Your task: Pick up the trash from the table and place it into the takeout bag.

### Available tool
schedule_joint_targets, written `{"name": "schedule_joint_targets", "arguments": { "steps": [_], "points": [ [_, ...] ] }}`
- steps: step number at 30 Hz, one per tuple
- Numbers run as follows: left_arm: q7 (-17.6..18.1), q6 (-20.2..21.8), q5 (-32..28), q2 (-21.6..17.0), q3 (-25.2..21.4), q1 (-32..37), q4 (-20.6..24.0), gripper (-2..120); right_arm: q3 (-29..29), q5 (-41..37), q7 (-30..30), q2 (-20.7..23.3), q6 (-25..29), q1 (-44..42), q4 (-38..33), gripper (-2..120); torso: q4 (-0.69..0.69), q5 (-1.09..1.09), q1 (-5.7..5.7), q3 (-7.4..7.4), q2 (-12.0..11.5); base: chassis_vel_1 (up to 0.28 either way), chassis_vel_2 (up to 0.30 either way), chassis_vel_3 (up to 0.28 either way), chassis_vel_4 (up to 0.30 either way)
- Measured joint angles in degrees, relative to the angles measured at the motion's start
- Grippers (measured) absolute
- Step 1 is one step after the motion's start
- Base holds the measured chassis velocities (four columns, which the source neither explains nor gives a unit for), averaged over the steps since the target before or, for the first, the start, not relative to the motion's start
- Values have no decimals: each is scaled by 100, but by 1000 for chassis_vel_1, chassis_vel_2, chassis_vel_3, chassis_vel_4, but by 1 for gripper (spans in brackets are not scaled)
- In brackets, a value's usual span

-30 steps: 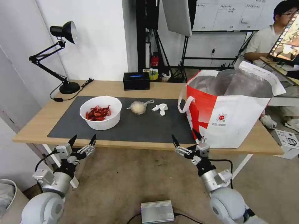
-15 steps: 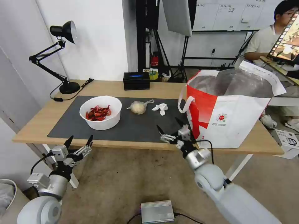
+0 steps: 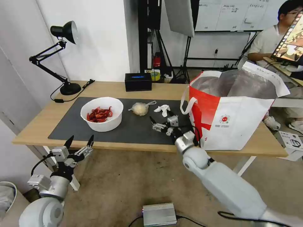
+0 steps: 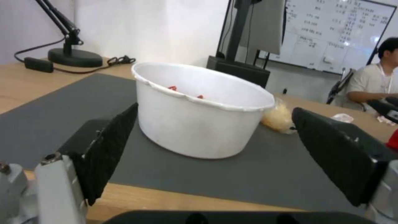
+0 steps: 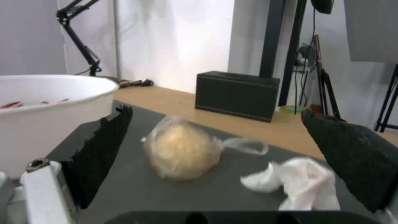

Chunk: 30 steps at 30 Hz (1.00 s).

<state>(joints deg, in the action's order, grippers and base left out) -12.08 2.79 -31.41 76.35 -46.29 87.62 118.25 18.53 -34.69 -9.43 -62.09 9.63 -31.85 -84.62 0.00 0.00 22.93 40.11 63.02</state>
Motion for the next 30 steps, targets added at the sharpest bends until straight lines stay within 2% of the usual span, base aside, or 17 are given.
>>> {"name": "schedule_joint_targets", "arguments": {
  "steps": [6, 8, 12, 15, 22, 25, 26, 27, 30],
  "points": [
    [-83, 0, 78, 169, -3, -102, -70, 100, 375, -262, -268, -258, -124, 506, 361, 100, 0, 0, 0, 0, 0, 0, 0, 0, 0],
    [-99, 0, 97, 260, -9, -159, -102, 100, 545, -393, -528, -427, -232, 718, 582, 100, 1, 0, -1, 0, 0, 0, 0, 0, 0],
    [-116, -7, 100, 301, -16, -191, -148, 100, 597, -461, -768, -583, -354, 858, 818, 100, 0, -1, 0, 0, 0, 0, 0, 0, 0],
    [-189, -20, 100, 313, -45, -201, -207, 100, 590, -607, -1203, -840, -598, 1044, 1154, 100, 1, 0, -1, 0, 0, 0, 0, 0, 0],
    [-232, -40, 93, 307, -50, -206, -264, 100, 493, -766, -1616, -1083, -978, 1207, 1421, 100, 0, 0, -1, 0, 0, 0, 0, 0, 0],
    [-239, -42, 89, 304, -26, -232, -282, 100, 478, -871, -1986, -1195, -1640, 1332, 1457, 100, 1, 0, 0, -1, 0, 0, 0, 0, 0],
    [-239, -42, 89, 304, -26, -232, -282, 100, 478, -871, -1986, -1195, -1640, 1332, 1457, 100, 1, 0, 0, -1, 0, 0, 0, 0, 0],
    [-240, -43, 89, 307, -13, -246, -284, 100, 481, -994, -2151, -1228, -1918, 1393, 1454, 100, 0, 0, -1, -1, 0, 0, 0, 0, 0],
    [-243, -43, 89, 308, 1, -252, -284, 100, 479, -1196, -2356, -1277, -2190, 1484, 1466, 100, 0, 0, -1, -1, 0, 0, 0, 0, 0]
  ]
}}
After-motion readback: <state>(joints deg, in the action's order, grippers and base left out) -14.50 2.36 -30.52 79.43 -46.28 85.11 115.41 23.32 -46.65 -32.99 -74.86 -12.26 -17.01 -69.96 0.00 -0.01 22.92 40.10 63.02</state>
